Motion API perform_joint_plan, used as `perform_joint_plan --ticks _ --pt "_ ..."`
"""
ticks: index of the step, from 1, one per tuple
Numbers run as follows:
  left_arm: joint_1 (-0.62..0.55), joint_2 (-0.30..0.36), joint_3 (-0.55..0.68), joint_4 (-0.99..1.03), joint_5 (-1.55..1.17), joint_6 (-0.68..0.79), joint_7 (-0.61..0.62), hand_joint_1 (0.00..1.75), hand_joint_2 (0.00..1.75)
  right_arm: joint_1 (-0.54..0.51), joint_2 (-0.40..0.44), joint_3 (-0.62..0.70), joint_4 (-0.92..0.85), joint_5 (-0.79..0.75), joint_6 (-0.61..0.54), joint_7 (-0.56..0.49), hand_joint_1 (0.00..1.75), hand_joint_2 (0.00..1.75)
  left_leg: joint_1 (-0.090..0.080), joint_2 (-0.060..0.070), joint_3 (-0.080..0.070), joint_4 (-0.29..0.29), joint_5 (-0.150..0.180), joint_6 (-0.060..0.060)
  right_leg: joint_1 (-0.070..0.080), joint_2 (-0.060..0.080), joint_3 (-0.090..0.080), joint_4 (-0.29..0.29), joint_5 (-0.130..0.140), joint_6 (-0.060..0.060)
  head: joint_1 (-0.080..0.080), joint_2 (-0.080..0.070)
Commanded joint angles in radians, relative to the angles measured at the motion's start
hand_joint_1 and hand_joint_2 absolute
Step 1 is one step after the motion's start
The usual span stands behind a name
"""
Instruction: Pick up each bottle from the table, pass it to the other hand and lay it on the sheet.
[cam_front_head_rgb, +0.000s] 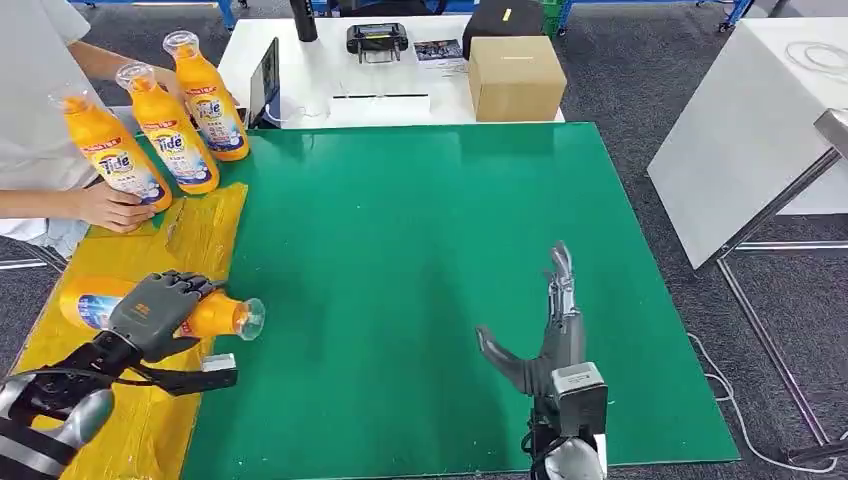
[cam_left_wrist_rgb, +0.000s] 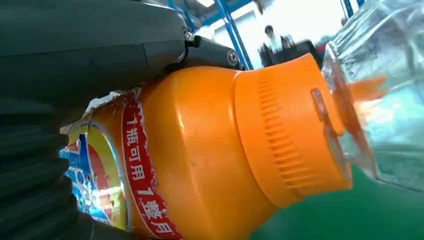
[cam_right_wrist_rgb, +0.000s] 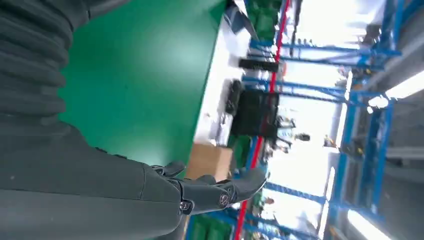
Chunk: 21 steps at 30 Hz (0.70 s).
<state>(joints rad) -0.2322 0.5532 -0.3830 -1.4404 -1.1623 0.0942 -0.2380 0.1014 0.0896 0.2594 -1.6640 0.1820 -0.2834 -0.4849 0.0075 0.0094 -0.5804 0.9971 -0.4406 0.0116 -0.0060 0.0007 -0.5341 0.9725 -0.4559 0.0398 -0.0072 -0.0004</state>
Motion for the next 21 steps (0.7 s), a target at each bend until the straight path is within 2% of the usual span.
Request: perform_joint_plan --ticks 1,8,14,16,17,18,21 --pt "-0.082 -0.014 -0.086 0.219 0.277 -0.088 -0.141 1.75 1.75 -0.067 -0.022 -0.037 -0.017 -0.027 0.017 -0.022 0.0 1.75 0.0 -0.002 0.004 -0.002 0.0 0.001 0.0 -0.001 0.005 -0.002 0.0 0.0 0.0 0.0" --pt "-0.039 -0.146 0.057 0.311 0.467 -0.062 -0.232 1.75 1.75 -0.119 -0.03 0.024 0.042 -0.045 0.039 -0.013 0.0 1.75 -0.001 -0.001 0.003 -0.003 0.001 0.0 -0.001 0.0 0.004 -0.003 0.001 0.0 0.001 0.0" --pt "-0.017 -0.188 0.105 0.306 0.485 -0.052 -0.256 1.75 1.75 -0.133 -0.032 0.045 0.066 -0.052 0.047 -0.008 0.0 1.75 -0.002 -0.003 0.005 -0.003 0.0 0.0 -0.001 -0.002 0.007 -0.003 0.0 0.0 0.0 0.0" --pt "-0.027 -0.219 0.116 0.321 0.441 0.014 -0.231 1.75 1.75 -0.135 -0.033 0.049 0.07 -0.053 0.051 -0.007 0.0 1.75 -0.001 -0.003 0.004 -0.002 0.0 0.0 -0.001 -0.002 0.007 -0.003 0.0 0.0 0.0 0.0" --pt "-0.039 -0.227 0.109 0.338 0.394 0.061 -0.202 0.61 1.75 -0.135 -0.032 0.051 0.07 -0.052 0.051 -0.006 0.0 1.75 -0.001 -0.003 0.005 -0.003 0.0 0.001 -0.001 -0.002 0.007 -0.003 0.0 0.0 0.0 0.0" --pt "-0.055 -0.231 0.096 0.362 0.341 0.1 -0.17 0.0 1.75 -0.135 -0.032 0.052 0.07 -0.051 0.051 -0.005 0.0 1.75 -0.002 -0.004 0.003 -0.002 0.001 0.001 -0.002 -0.003 0.005 -0.002 0.0 0.0 -0.001 0.0" --pt "-0.09 -0.242 0.071 0.435 0.254 0.163 -0.125 0.0 1.75 -0.133 -0.034 0.057 0.069 -0.048 0.051 -0.003 0.0 1.75 -0.001 -0.006 0.004 -0.002 0.001 0.0 -0.001 -0.004 0.007 -0.003 0.001 0.0 0.0 0.0"
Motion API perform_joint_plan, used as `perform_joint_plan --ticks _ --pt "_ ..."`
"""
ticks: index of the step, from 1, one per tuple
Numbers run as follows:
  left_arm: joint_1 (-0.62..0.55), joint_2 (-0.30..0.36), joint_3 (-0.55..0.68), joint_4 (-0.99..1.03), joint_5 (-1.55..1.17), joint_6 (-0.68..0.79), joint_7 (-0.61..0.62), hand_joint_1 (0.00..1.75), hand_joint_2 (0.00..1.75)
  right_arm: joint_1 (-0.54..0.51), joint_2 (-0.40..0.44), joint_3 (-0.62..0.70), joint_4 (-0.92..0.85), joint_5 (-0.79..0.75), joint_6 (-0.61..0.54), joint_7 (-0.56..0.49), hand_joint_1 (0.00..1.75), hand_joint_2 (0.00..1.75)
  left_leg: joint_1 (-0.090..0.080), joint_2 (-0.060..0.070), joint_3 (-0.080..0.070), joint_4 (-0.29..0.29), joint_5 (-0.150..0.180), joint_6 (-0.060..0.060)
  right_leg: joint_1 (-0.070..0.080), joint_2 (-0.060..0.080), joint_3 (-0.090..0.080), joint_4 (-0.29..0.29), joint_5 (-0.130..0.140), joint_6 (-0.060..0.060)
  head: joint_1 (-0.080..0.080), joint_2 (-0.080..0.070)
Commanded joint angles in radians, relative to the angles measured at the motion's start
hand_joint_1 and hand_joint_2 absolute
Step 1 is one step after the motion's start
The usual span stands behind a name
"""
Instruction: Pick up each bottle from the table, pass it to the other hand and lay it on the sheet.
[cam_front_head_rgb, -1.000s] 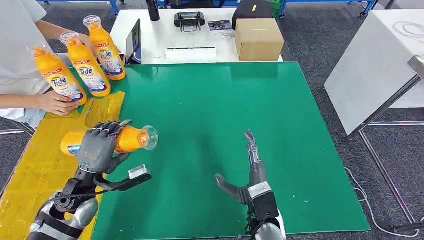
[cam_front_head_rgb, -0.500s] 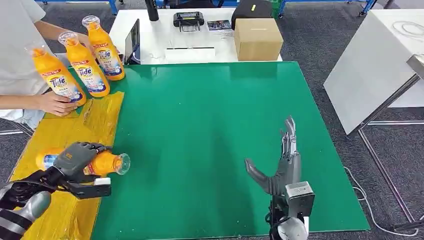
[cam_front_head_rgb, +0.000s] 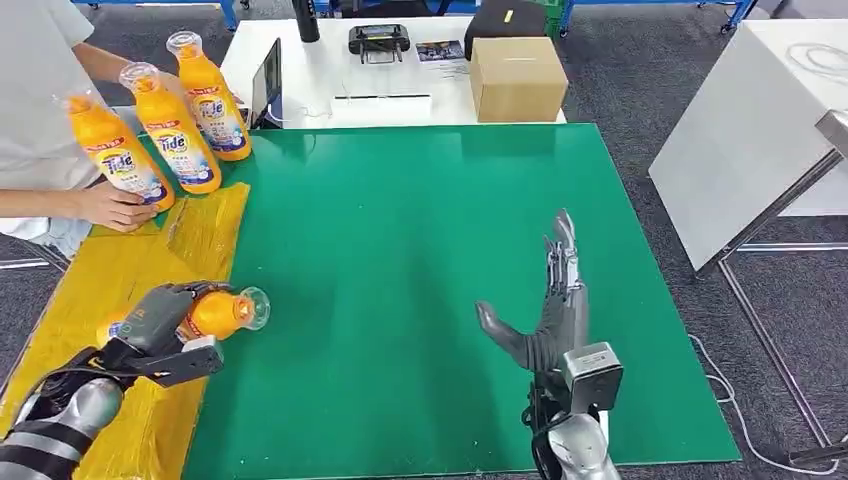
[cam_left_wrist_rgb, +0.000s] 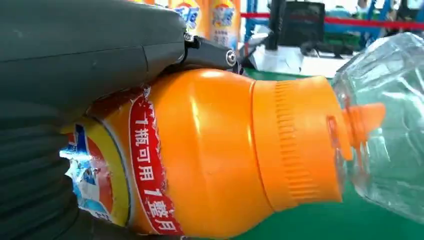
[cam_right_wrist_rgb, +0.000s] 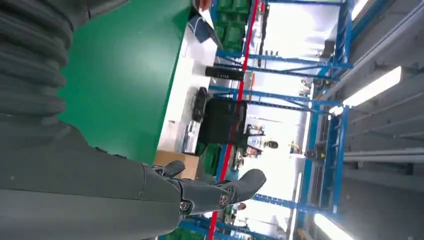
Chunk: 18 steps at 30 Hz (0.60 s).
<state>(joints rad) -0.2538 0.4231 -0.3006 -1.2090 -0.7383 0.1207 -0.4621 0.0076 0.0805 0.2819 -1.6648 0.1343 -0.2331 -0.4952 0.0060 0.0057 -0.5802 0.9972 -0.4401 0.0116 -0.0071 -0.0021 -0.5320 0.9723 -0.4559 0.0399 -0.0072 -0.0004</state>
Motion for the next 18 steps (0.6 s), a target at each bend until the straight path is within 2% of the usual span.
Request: perform_joint_plan --ticks 1,5,11,14,16,18 --pt "-0.069 -0.112 -0.012 0.203 -0.17 0.137 0.099 0.0 1.75 -0.039 -0.025 0.034 0.069 0.0 0.001 0.008 0.0 1.75 0.0 -0.001 0.003 -0.002 0.001 0.0 0.0 -0.001 0.003 -0.002 0.001 0.0 0.0 0.0" --pt "-0.07 -0.114 -0.012 0.215 -0.173 0.144 0.098 0.0 1.75 -0.039 -0.024 0.034 0.071 0.0 0.0 0.008 0.0 1.75 0.0 -0.001 0.002 -0.001 0.0 0.0 0.0 -0.001 0.002 -0.002 0.0 0.0 0.0 0.0" --pt "-0.09 -0.094 -0.049 0.297 -0.307 0.173 0.173 0.0 1.75 -0.034 -0.026 0.032 0.067 0.008 0.001 0.016 0.0 1.75 0.0 0.0 0.003 -0.001 0.0 0.0 0.0 0.0 0.002 -0.002 0.0 0.0 0.0 0.0" --pt "-0.058 -0.115 -0.005 0.273 -0.264 0.231 0.146 0.0 1.75 -0.032 -0.026 0.031 0.068 0.009 0.004 0.019 0.0 1.75 0.0 0.001 0.001 -0.001 0.0 0.0 0.0 0.0 0.001 -0.001 0.0 0.0 0.0 0.0" --pt "0.011 -0.172 0.09 0.163 -0.125 0.279 0.049 0.0 1.75 -0.025 -0.024 0.034 0.07 0.013 0.004 0.019 0.0 1.75 0.0 0.001 0.003 -0.001 0.0 0.0 0.001 0.001 0.003 -0.002 0.0 0.0 0.0 0.0" --pt "0.029 -0.177 0.091 0.123 -0.128 0.272 0.056 0.0 1.75 -0.024 -0.024 0.035 0.072 0.013 0.002 0.019 0.0 1.75 0.0 0.001 0.002 -0.001 0.0 0.0 0.0 0.0 0.002 -0.002 0.0 0.0 0.0 0.0"
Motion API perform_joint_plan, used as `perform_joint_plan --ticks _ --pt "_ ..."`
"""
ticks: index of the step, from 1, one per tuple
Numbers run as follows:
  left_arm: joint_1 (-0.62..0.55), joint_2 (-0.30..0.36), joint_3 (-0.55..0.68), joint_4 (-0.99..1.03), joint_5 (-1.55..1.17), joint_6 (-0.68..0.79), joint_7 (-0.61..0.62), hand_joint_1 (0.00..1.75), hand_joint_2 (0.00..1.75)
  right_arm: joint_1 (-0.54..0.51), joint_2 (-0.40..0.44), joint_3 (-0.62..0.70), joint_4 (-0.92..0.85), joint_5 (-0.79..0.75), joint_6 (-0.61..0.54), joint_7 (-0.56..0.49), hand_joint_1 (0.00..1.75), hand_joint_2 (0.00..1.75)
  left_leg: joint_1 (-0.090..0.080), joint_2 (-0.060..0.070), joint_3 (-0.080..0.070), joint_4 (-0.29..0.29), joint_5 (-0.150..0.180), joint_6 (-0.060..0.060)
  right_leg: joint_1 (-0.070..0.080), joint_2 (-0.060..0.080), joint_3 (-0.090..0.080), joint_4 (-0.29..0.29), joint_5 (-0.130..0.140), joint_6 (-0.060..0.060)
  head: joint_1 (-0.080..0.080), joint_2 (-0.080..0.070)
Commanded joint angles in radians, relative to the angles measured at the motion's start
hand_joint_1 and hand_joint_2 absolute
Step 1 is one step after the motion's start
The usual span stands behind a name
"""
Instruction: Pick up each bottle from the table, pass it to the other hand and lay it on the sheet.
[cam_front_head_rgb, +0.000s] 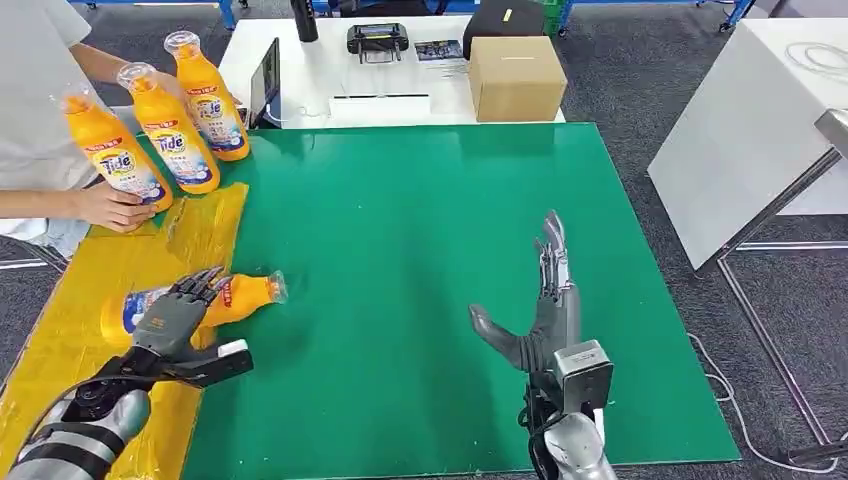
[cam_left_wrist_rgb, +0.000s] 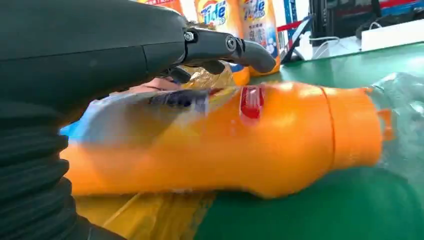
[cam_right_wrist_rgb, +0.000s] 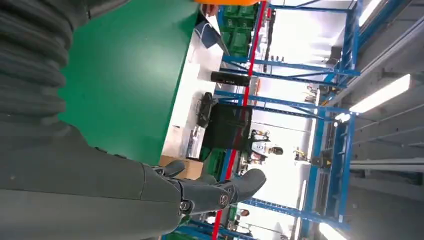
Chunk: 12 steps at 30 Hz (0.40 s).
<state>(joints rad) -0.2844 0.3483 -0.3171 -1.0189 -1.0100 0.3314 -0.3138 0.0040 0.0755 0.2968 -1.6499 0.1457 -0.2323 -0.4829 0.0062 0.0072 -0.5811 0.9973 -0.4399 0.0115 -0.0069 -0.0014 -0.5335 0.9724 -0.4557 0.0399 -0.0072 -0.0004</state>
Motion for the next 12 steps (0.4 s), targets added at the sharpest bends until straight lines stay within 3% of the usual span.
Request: perform_joint_plan --ticks 1,2,5,8,12 --pt "0.06 -0.102 0.107 -0.067 0.144 0.061 -0.093 0.0 1.75 -0.02 -0.019 0.02 0.057 0.001 0.001 0.007 0.0 1.75 0.0 0.0 0.002 -0.001 0.0 0.0 0.0 0.0 0.002 -0.001 0.0 0.0 0.0 0.0" --pt "0.06 -0.102 0.107 -0.067 0.144 0.061 -0.093 0.0 1.75 -0.02 -0.019 0.02 0.057 0.001 0.001 0.007 0.0 1.75 0.0 -0.001 0.003 -0.001 -0.001 0.001 0.0 -0.001 0.004 -0.002 0.0 0.0 0.0 0.0" --pt "0.142 -0.214 0.251 -0.265 0.518 -0.01 -0.306 0.0 1.75 -0.008 -0.021 0.022 0.051 0.002 -0.003 0.007 0.0 1.75 0.0 -0.001 0.001 -0.001 0.0 0.0 0.0 -0.001 0.002 -0.002 0.0 0.0 0.0 0.0" --pt "0.214 -0.315 0.328 -0.511 0.845 -0.207 -0.365 0.0 1.75 0.018 -0.025 0.02 0.028 -0.005 -0.004 0.004 0.0 1.75 0.0 -0.002 0.0 0.0 0.0 0.001 0.0 -0.002 0.001 -0.001 -0.001 0.0 0.0 0.0" --pt "0.269 -0.382 0.342 -0.696 1.067 -0.381 -0.335 0.0 1.75 0.041 -0.027 0.014 0.009 -0.023 0.005 0.009 0.0 1.75 0.0 -0.002 0.0 0.001 -0.002 0.001 0.0 -0.001 0.001 -0.001 -0.001 0.0 0.0 0.0"
